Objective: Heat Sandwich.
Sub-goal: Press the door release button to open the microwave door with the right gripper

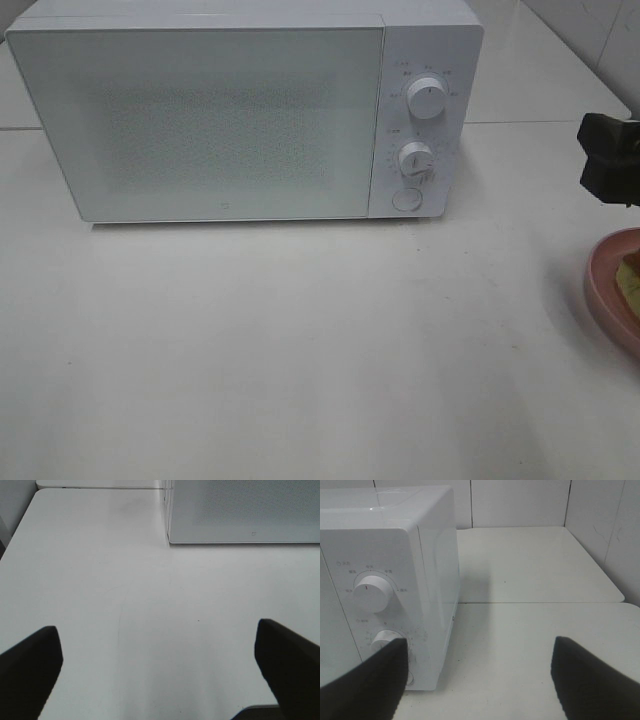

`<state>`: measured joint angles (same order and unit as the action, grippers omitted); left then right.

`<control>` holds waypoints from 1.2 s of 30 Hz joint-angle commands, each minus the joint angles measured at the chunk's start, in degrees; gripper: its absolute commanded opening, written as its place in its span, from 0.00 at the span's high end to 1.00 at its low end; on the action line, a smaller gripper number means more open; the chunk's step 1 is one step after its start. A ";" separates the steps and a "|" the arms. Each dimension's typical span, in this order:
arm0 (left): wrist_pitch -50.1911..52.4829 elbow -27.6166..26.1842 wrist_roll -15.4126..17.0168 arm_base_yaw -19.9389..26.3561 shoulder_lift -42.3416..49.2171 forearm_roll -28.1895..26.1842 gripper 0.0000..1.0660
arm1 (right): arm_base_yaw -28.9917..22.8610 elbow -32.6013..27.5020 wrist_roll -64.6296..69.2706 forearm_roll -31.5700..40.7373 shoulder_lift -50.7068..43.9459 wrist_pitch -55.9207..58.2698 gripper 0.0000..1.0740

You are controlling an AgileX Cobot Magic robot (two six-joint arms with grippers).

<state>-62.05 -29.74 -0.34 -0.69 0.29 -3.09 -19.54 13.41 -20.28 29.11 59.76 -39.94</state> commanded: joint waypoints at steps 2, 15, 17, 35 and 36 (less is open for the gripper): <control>0.74 0.17 -0.06 0.06 0.92 -0.17 0.06 | -2.75 -0.57 -3.27 4.53 -0.29 -2.35 0.29; 0.74 0.17 -0.06 0.06 0.92 -0.17 0.06 | -4.24 -0.57 1.20 5.10 9.85 -5.44 0.29; 0.74 0.17 -0.06 0.06 0.92 -0.17 0.06 | -5.96 -0.57 1.26 5.33 11.97 -7.28 0.29; 0.74 0.17 -0.06 0.06 0.92 -0.17 0.06 | -24.81 0.23 1.55 18.91 30.65 -26.24 0.29; 0.74 0.17 -0.06 0.06 0.92 -0.17 0.06 | -26.30 1.20 1.55 19.88 31.97 -26.24 0.29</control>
<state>-62.05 -29.74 -0.34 -0.69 0.29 -3.09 -44.58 13.75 -19.14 47.84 90.99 -64.80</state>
